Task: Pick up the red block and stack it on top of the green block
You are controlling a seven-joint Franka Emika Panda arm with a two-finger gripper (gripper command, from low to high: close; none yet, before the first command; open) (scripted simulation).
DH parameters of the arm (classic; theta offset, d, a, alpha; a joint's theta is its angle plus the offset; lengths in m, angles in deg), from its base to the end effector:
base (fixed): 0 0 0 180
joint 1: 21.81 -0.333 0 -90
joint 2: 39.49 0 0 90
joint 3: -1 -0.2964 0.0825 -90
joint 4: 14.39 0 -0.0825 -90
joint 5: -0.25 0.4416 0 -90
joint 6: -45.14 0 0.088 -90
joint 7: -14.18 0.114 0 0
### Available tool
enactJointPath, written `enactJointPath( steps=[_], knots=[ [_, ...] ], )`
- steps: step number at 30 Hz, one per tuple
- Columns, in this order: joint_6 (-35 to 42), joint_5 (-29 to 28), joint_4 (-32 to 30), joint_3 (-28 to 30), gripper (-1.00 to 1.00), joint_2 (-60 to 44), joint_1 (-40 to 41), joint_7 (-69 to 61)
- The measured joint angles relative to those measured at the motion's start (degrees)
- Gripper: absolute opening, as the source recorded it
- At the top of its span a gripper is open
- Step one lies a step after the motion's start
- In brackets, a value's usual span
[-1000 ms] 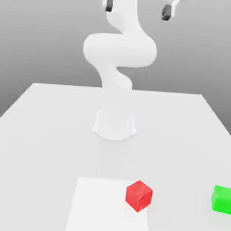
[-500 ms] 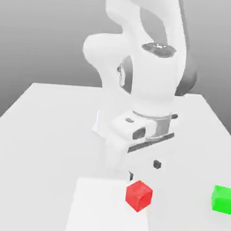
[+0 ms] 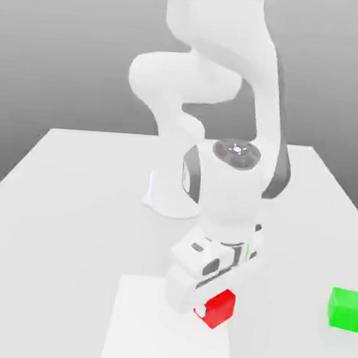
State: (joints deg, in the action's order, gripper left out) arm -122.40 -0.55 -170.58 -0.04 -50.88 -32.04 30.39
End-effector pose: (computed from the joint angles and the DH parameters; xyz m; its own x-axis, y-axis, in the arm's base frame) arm 0.3948 0.0803 0.0797 0.9973 -0.0729 -0.0008 -0.0729 -0.9973 -0.0004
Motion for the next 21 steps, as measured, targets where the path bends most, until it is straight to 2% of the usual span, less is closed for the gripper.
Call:
enactJointPath(
  steps=[5,15,20,21],
  knots=[
    [8.09,0.5,-0.45,-1.09,-1.0,8.54,-1.37,0.0],
    [18.48,-1.7,13.61,-10.32,-1.0,4.7,-17.2,8.29],
    [11.99,-5.72,15.62,-9.18,-1.0,-3.99,-19.91,11.94],
    [10.86,-6.31,15.71,-8.83,1.0,-5.23,-20.2,12.38]
  ],
)
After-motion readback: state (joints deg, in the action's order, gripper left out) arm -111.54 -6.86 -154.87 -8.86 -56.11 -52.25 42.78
